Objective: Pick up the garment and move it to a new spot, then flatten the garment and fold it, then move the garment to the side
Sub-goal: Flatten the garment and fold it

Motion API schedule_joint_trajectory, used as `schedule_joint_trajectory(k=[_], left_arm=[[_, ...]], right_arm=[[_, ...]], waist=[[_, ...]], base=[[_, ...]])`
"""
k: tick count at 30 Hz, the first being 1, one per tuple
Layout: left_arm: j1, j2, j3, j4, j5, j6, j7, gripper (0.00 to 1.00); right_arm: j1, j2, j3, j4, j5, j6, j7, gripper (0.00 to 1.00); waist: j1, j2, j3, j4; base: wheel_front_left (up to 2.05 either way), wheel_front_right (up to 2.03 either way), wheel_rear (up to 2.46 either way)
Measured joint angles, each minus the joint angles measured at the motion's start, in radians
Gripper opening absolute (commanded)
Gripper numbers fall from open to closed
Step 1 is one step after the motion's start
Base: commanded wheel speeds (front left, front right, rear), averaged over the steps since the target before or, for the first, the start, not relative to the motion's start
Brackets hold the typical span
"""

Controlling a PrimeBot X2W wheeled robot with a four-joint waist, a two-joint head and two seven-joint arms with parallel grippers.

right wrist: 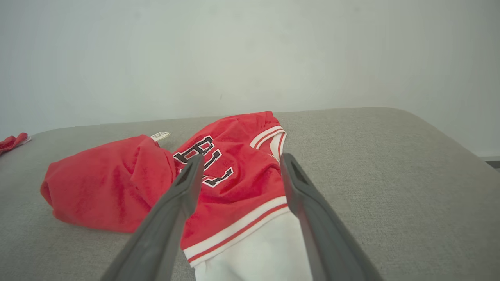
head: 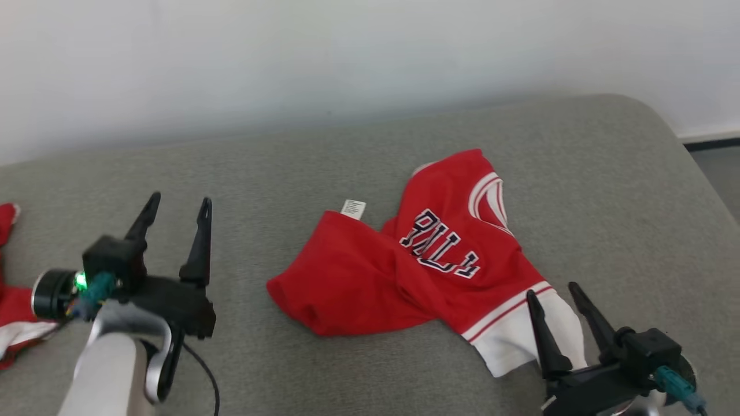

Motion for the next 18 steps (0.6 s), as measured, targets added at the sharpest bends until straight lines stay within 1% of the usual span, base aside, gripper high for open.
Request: schedule_joint_trajectory(k=[4, 5, 10, 12, 14, 18], left_arm=[[-0.098, 0.046, -0.071, 0.059, -0.064, -0.002, 0.081, 1.0], [-0.121, 0.065, -0.108, 0.072, -0.084, -0.003, 0.106, 1.0], [-0.226, 0.135, -0.228, 0.133, -0.176, -0.007, 0.158, 1.0], [-0.255, 0.142, -0.26, 0.17, -0.232, -0.007, 0.182, 1.0], [-0.278, 0.16, -0.31, 0.203, -0.25, -0.007, 0.209, 1.0], [-0.312, 0.182, -0.366, 0.295, -0.336, -0.007, 0.273, 1.0]], right_arm=[[-0.046, 0.025, 0.039, 0.084, 0.006, 0.0, -0.053, 1.0], [-0.057, 0.03, 0.048, 0.102, 0.006, 0.0, -0.063, 1.0], [-0.101, 0.048, 0.075, 0.172, 0.012, 0.0, -0.102, 1.0], [-0.115, 0.055, 0.083, 0.192, 0.013, 0.0, -0.113, 1.0], [-0.13, 0.059, 0.093, 0.211, 0.016, 0.0, -0.12, 1.0], [-0.153, 0.066, 0.106, 0.239, 0.025, 0.0, -0.131, 1.0]], waist=[[0.0, 0.0, 0.022, -0.053], [0.0, 0.0, 0.027, -0.067], [0.0001, 0.0, 0.055, -0.134], [0.0001, 0.0, 0.068, -0.16], [0.0, 0.0001, 0.08, -0.184], [0.0001, 0.0, 0.103, -0.229]], base=[[0.0, 0.0, 0.0], [0.0, 0.0, 0.0], [0.0, 0.0, 0.0], [0.0, 0.0, 0.0], [0.0, 0.0, 0.0], [0.0, 0.0, 0.0]])
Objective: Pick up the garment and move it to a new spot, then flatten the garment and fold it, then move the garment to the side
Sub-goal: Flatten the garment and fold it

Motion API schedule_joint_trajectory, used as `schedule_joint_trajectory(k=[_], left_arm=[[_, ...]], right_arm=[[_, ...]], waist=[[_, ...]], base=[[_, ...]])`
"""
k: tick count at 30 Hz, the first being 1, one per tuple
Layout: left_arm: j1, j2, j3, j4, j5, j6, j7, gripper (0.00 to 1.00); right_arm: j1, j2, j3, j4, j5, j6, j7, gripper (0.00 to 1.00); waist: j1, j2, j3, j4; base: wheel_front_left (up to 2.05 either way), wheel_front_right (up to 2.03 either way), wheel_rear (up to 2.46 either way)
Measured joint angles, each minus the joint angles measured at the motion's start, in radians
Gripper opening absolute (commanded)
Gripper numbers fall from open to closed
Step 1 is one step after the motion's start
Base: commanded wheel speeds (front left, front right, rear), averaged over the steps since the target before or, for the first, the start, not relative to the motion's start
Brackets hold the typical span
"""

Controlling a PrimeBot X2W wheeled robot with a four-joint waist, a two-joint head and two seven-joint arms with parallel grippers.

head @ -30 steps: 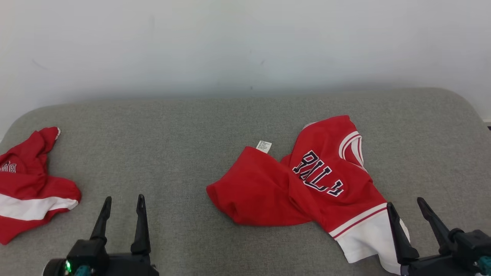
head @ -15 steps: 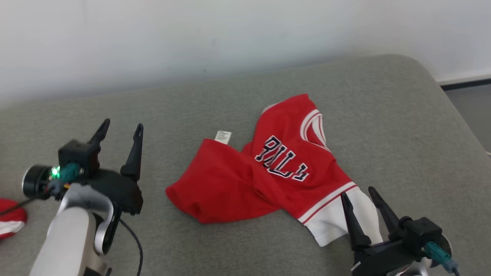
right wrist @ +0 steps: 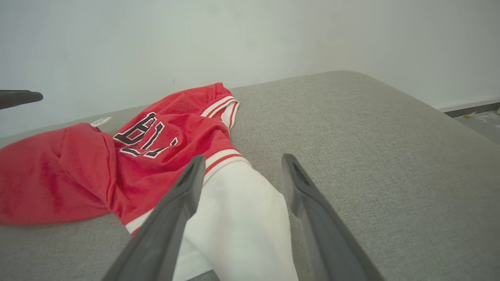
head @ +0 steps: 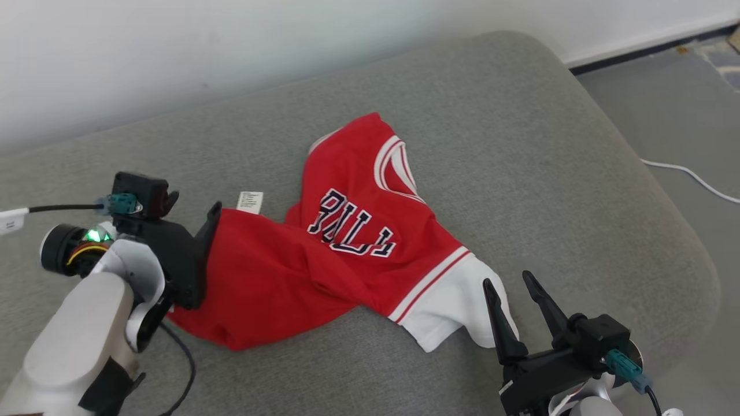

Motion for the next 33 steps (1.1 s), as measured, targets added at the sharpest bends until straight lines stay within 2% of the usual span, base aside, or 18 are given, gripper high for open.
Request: schedule_joint_trajectory(k=[5, 13, 14, 15, 16, 22, 28, 31, 33], left_arm=[[-0.038, 0.021, -0.073, 0.11, -0.071, 0.0, 0.088, 1.0], [-0.087, 0.014, -0.153, 0.195, -0.161, 0.0, 0.098, 1.0], [-0.089, 0.014, -0.166, 0.202, -0.169, 0.0, 0.098, 0.58], [-0.092, 0.014, -0.176, 0.207, -0.181, 0.0, 0.094, 0.26], [-0.095, 0.012, -0.183, 0.209, -0.2, 0.0, 0.087, 0.0], [-0.145, 0.013, -0.21, 0.22, -0.21, 0.0, -0.033, 0.0], [-0.191, 0.012, -0.219, 0.22, -0.186, 0.0, -0.23, 0.0], [-0.189, 0.01, -0.223, 0.194, -0.153, 0.018, -0.323, 0.0], [-0.169, 0.003, -0.218, 0.154, -0.145, 0.047, -0.379, 0.0]], right_arm=[[-0.016, 0.004, 0.007, 0.019, 0.006, 0.0, -0.005, 1.0], [-0.036, 0.003, -0.002, 0.014, 0.006, 0.0, -0.006, 1.0], [-0.038, 0.004, -0.002, 0.011, 0.005, 0.0, -0.006, 1.0], [-0.04, 0.004, -0.002, 0.008, 0.001, 0.0, -0.007, 1.0], [-0.042, 0.005, -0.002, 0.005, -0.002, 0.0, -0.007, 1.0], [-0.04, 0.0, -0.014, -0.01, -0.011, 0.0, -0.008, 1.0], [-0.016, -0.018, -0.032, -0.016, -0.013, 0.0, -0.008, 1.0], [-0.002, -0.019, -0.036, -0.021, -0.021, 0.0, -0.008, 1.0], [0.006, -0.022, -0.04, -0.022, -0.023, 0.0, -0.008, 1.0]], waist=[[0.0, 0.0, 0.032, -0.039], [0.0, 0.0, 0.065, -0.06], [0.0, 0.0, 0.065, -0.059], [0.0, 0.0, 0.065, -0.057], [-0.0001, 0.0, 0.065, -0.054], [-0.0001, 0.0, 0.062, -0.033], [-0.0002, 0.0, 0.045, 0.018], [-0.0002, 0.0, 0.032, 0.052], [-0.0002, 0.0, 0.023, 0.075]], base=[[0.0, 0.0, 0.0], [0.0, 0.0, 0.0], [0.0, 0.0, 0.0], [0.0, 0.0, 0.0], [0.0, 0.0, 0.0], [0.0, 0.0, 0.0], [0.0, 0.0, 0.0], [0.0, 0.0, 0.0], [0.0, 0.0, 0.0]])
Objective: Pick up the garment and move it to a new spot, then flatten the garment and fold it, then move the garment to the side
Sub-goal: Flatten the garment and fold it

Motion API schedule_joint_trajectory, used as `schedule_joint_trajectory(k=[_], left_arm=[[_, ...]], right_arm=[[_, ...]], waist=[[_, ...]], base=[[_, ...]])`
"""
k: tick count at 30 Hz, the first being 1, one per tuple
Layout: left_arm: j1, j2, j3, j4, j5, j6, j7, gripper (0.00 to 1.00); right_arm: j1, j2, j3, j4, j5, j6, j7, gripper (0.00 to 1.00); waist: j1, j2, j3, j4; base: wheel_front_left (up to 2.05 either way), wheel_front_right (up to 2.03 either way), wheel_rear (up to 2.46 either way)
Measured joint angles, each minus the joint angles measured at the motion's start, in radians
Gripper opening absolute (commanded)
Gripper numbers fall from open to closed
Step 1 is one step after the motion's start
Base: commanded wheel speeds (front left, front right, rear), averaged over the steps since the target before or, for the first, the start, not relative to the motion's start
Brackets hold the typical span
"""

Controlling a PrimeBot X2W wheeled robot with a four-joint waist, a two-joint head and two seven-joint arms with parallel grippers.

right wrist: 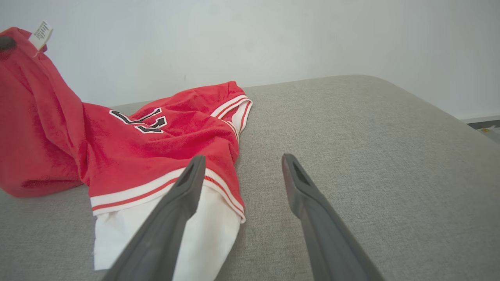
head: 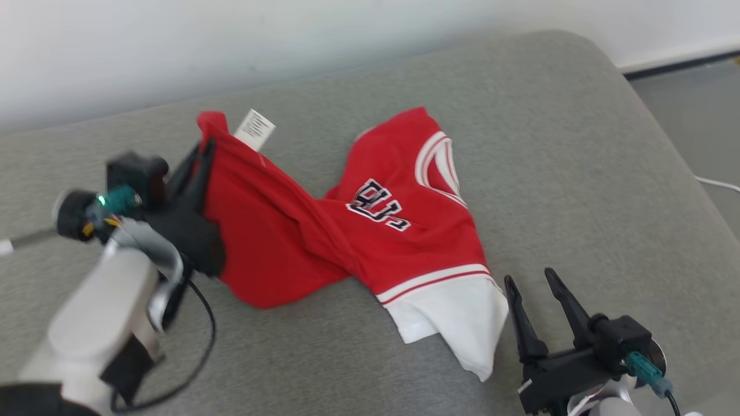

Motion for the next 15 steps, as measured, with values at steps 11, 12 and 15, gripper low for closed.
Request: schedule_joint_trajectory(k=[11, 12, 15], left_arm=[[0.455, -0.003, 0.089, -0.471, 0.044, 0.227, -0.067, 0.0], [0.499, -0.016, 0.109, -0.508, 0.051, 0.232, -0.068, 0.0], [0.619, -0.037, 0.116, -0.531, 0.084, 0.242, -0.068, 0.0]], right_arm=[[0.06, -0.024, -0.027, -0.003, -0.006, 0.0, 0.003, 1.0], [0.061, -0.026, -0.03, -0.005, -0.006, 0.0, 0.006, 1.0], [0.063, -0.033, -0.03, -0.012, -0.006, 0.0, 0.015, 1.0]], waist=[[-0.0001, -0.0001, -0.05, 0.15], [-0.0001, -0.0001, -0.052, 0.162], [-0.0002, -0.0001, -0.055, 0.196]], base=[[0.0, 0.0, 0.0], [0.0, 0.0, 0.0], [0.0, 0.0, 0.0]])
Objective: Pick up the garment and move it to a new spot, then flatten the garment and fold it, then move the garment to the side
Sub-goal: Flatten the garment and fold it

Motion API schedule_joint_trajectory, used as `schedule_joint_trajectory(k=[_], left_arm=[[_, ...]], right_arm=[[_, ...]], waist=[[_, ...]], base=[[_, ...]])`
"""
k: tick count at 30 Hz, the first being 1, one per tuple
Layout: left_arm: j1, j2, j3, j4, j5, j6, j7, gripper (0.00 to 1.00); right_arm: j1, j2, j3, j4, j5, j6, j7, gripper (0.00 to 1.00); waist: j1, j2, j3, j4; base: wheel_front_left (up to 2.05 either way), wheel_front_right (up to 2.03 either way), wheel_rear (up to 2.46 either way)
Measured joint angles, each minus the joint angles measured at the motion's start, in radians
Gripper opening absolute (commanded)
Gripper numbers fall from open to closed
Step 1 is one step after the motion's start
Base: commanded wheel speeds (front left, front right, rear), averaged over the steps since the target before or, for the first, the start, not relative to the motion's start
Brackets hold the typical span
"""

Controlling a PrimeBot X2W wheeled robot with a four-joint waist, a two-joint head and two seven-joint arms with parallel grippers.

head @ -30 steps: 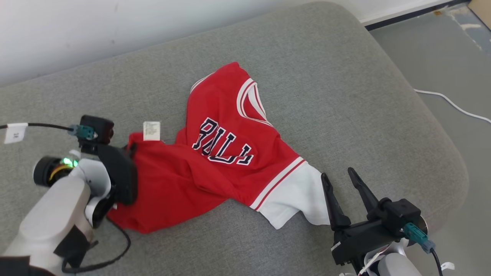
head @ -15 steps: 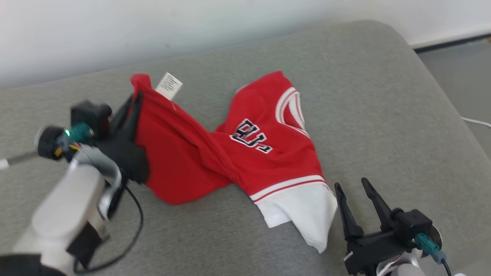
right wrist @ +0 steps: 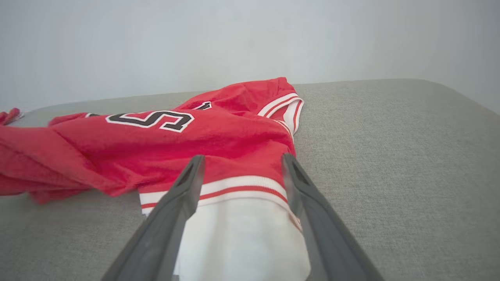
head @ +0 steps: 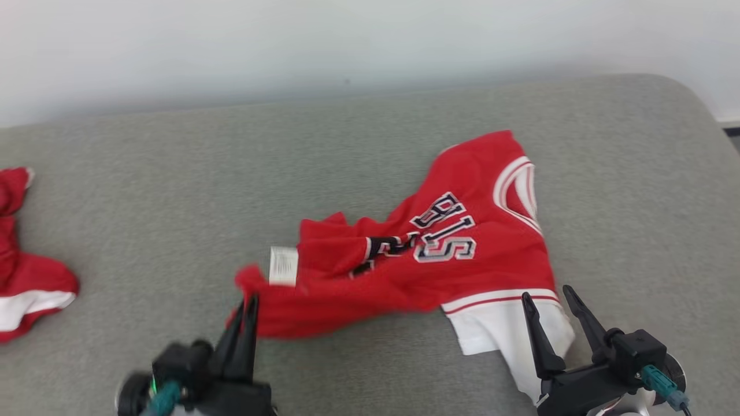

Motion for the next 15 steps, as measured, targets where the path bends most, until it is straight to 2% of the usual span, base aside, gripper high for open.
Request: schedule_joint_trajectory(k=[4, 5, 6, 7, 11, 15], left_arm=[[0.093, -0.079, 0.042, 0.042, -0.026, -0.025, 0.0, 0.0], [0.103, -0.094, 0.04, 0.064, -0.035, -0.036, 0.0, 0.15], [0.114, -0.099, 0.043, 0.074, -0.015, -0.04, 0.0, 0.76], [0.118, -0.106, 0.058, 0.076, 0.002, -0.039, 0.0, 1.0], [0.139, -0.14, 0.118, 0.044, 0.044, -0.052, 0.0, 1.0], [0.148, -0.13, 0.189, -0.016, 0.087, -0.061, 0.0, 1.0]], right_arm=[[0.001, -0.005, 0.005, -0.006, 0.0, 0.0, 0.012, 1.0], [0.001, -0.006, 0.004, -0.008, 0.0, 0.0, 0.013, 1.0], [0.002, -0.008, 0.004, -0.012, 0.0, 0.0, 0.016, 1.0], [0.003, -0.01, 0.004, -0.013, -0.001, 0.0, 0.019, 1.0], [0.011, -0.011, 0.004, -0.021, -0.002, 0.0, 0.021, 1.0], [0.03, -0.012, 0.001, -0.025, -0.001, 0.0, 0.026, 1.0]], waist=[[0.0001, 0.0, -0.004, 0.035], [0.0001, 0.0, -0.006, 0.041], [0.0, 0.0, -0.009, 0.047], [0.0001, -0.0001, -0.013, 0.05], [0.0, 0.0, -0.031, 0.058], [0.0, 0.0, -0.048, 0.061]], base=[[0.0, 0.0, 0.0], [0.0, 0.0, 0.0], [0.0, 0.0, 0.0], [0.0, 0.0, 0.0], [0.0, 0.0, 0.0], [0.0, 0.0, 0.0]])
